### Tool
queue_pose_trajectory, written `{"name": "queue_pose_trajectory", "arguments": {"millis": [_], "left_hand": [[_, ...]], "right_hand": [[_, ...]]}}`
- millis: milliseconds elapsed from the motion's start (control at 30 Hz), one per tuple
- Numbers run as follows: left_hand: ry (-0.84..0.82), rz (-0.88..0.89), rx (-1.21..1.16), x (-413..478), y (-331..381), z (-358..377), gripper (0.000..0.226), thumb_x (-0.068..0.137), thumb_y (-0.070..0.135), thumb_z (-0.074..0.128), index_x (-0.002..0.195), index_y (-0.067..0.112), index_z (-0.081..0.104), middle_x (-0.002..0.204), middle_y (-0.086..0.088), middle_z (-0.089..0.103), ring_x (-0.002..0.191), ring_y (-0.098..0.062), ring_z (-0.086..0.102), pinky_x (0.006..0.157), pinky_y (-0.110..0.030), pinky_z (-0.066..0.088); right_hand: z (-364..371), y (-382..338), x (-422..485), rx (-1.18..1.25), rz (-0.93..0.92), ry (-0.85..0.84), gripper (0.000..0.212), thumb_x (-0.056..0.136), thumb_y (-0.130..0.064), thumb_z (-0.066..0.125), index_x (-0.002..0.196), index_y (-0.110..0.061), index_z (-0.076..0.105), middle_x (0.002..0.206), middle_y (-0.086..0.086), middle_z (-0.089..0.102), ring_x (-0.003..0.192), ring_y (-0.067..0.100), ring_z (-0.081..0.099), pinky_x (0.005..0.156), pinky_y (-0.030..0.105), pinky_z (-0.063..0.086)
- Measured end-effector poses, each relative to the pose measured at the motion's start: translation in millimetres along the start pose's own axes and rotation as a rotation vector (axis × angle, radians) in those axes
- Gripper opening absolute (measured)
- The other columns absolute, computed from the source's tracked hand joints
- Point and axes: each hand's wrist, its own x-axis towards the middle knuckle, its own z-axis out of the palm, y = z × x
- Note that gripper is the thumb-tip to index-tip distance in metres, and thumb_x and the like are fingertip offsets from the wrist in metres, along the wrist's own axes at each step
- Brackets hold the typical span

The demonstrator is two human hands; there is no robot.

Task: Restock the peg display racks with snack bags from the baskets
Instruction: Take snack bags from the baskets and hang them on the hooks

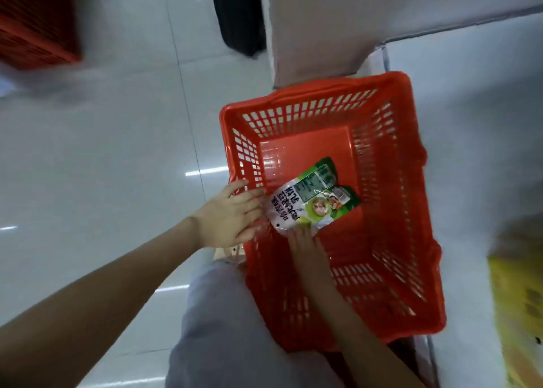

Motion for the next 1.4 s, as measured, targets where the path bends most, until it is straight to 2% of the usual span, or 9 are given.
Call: {"name": "queue_pose_trajectory", "arguments": {"millis": [167,367,500,633,800,967,1133,1267,1400], "left_hand": [[0.261,-0.015,0.020,6.8,2.3,21.1,0.031,0.092,0.033,0.042,0.082,0.015,0.066,0.088,-0.003,0.063,0.096,-0.021,0.054,0.106,-0.041,0.025],[0.329,-0.044,0.073,9.9,5.8,13.6,0.030,0.090,0.031,0.046,0.078,0.012,0.067,0.080,-0.004,0.063,0.085,-0.023,0.059,0.100,-0.043,0.032],[0.263,-0.107,0.112,14.3,9.5,6.7,0.035,0.093,0.035,0.044,0.086,0.010,0.066,0.090,-0.009,0.066,0.092,-0.028,0.063,0.103,-0.047,0.030],[0.369,-0.153,0.106,22.6,-13.6,-5.6,0.036,0.094,0.038,0.046,0.091,0.009,0.067,0.110,-0.011,0.067,0.108,-0.027,0.061,0.105,-0.048,0.029],[0.441,0.014,0.068,38.7,-52.1,3.0,0.038,0.093,0.037,0.044,0.082,0.010,0.069,0.083,-0.005,0.068,0.082,-0.026,0.062,0.093,-0.042,0.037],[0.456,-0.001,0.043,39.8,-49.0,6.0,0.035,0.092,0.033,0.042,0.082,0.011,0.067,0.075,-0.004,0.064,0.073,-0.026,0.057,0.088,-0.041,0.038],[0.219,-0.060,0.037,27.3,-33.9,-26.0,0.048,0.094,0.044,0.040,0.118,0.008,0.060,0.115,-0.015,0.064,0.103,-0.032,0.060,0.099,-0.045,0.038],[0.166,-0.315,-0.210,9.3,5.1,-101.6,0.062,0.088,0.025,0.057,0.146,0.017,0.036,0.147,-0.021,0.038,0.132,-0.039,0.041,0.108,-0.050,0.033],[0.180,-0.626,-0.837,-8.7,34.8,-227.9,0.077,0.088,0.019,0.065,0.152,0.027,0.022,0.157,-0.021,0.012,0.144,-0.036,0.019,0.114,-0.041,0.025]], "right_hand": [[53.8,21.7,60.0,-0.359,-0.132,-0.217,0.037,0.078,-0.016,0.058,0.111,-0.010,0.042,0.103,0.013,0.053,0.094,0.030,0.049,0.084,0.045,0.037],[28.6,56.2,72.3,-0.454,-0.164,-0.083,0.035,0.083,-0.023,0.033,0.070,-0.013,0.065,0.068,0.004,0.060,0.066,0.021,0.059,0.059,0.030,0.047],[2.6,63.3,75.9,-0.542,-0.201,0.145,0.020,0.083,-0.007,0.051,0.090,-0.012,0.069,0.086,0.004,0.064,0.084,0.021,0.057,0.081,0.039,0.049],[15.9,71.5,69.3,-0.562,-0.307,0.001,0.073,0.067,-0.024,0.070,0.137,-0.024,0.049,0.134,0.008,0.057,0.124,0.027,0.053,0.100,0.056,0.042],[49.3,78.0,83.7,-0.546,-0.312,-0.065,0.120,0.041,-0.026,0.090,0.142,-0.021,0.027,0.144,0.012,0.047,0.132,0.034,0.044,0.103,0.061,0.033],[48.8,86.0,75.0,-0.539,-0.440,0.129,0.075,0.053,-0.012,0.081,0.125,-0.008,0.061,0.120,0.018,0.064,0.115,0.036,0.059,0.096,0.060,0.041],[-29.8,71.6,45.8,-0.306,-0.444,0.433,0.026,0.084,-0.011,0.055,0.108,-0.011,0.063,0.100,0.007,0.067,0.098,0.027,0.063,0.090,0.042,0.049],[-141.8,23.2,-15.0,-0.052,-0.218,0.495,0.031,0.078,-0.004,0.047,0.103,-0.004,0.066,0.091,0.011,0.070,0.080,0.029,0.068,0.069,0.034,0.055],[-275.3,-24.9,-109.6,0.566,0.084,0.347,0.038,0.084,-0.002,0.057,0.123,-0.006,0.060,0.113,0.009,0.067,0.102,0.026,0.063,0.087,0.034,0.048]]}}
